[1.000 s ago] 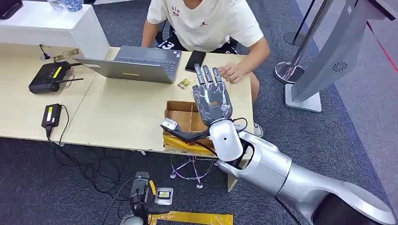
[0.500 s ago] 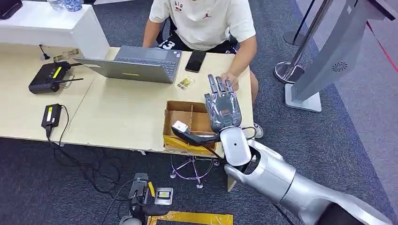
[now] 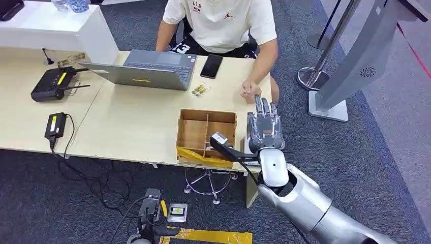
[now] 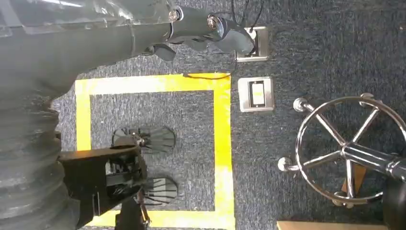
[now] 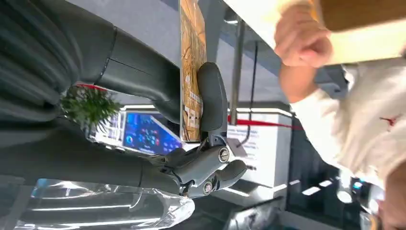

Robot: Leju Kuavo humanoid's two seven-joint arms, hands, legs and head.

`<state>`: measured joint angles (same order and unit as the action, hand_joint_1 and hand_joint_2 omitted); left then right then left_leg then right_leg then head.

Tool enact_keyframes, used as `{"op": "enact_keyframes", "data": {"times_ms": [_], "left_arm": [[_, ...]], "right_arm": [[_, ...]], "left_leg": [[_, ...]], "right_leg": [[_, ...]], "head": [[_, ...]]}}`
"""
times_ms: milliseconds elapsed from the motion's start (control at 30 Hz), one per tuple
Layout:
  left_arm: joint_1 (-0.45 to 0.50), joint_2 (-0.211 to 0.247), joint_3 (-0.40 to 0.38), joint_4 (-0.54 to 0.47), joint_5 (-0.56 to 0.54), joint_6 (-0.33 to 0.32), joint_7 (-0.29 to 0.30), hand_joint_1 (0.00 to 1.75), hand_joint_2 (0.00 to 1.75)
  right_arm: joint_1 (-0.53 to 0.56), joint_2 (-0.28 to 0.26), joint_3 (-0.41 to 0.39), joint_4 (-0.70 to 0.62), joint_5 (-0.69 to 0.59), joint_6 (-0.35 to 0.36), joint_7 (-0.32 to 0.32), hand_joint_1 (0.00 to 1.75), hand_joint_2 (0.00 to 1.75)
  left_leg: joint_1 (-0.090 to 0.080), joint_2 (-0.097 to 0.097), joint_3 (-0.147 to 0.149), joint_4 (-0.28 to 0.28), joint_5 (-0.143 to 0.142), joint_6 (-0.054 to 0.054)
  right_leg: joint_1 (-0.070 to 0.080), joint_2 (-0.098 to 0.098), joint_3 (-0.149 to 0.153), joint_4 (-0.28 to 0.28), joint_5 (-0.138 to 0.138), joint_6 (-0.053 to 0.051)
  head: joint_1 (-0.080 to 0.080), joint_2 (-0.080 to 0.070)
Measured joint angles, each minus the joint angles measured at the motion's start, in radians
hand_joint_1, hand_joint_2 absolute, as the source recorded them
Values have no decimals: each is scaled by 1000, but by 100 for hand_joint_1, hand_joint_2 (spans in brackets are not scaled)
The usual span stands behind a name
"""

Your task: Pass the card to the sensor for recognition and then transmit it.

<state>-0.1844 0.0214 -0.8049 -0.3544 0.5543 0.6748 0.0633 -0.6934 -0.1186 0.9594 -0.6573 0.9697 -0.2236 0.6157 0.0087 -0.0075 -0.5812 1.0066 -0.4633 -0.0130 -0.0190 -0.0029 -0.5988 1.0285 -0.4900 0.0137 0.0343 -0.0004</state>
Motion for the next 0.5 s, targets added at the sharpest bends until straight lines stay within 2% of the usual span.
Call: {"op": "enact_keyframes", "data": {"times_ms": [200,500], "left_arm": [[8,3,26,0,-24,0,1,0,175],[11,5,52,0,-58,0,1,0,175]], "right_arm": [[31,1,-44,8,-9,-5,0,175,175],[53,16,-65,26,-23,-5,-6,175,175]], "left_leg": [[0,0,0,0,0,0],[0,0,0,0,0,0]], "right_leg": [[0,0,0,0,0,0],[0,0,0,0,0,0]], "head": [[0,0],[0,0]]}}
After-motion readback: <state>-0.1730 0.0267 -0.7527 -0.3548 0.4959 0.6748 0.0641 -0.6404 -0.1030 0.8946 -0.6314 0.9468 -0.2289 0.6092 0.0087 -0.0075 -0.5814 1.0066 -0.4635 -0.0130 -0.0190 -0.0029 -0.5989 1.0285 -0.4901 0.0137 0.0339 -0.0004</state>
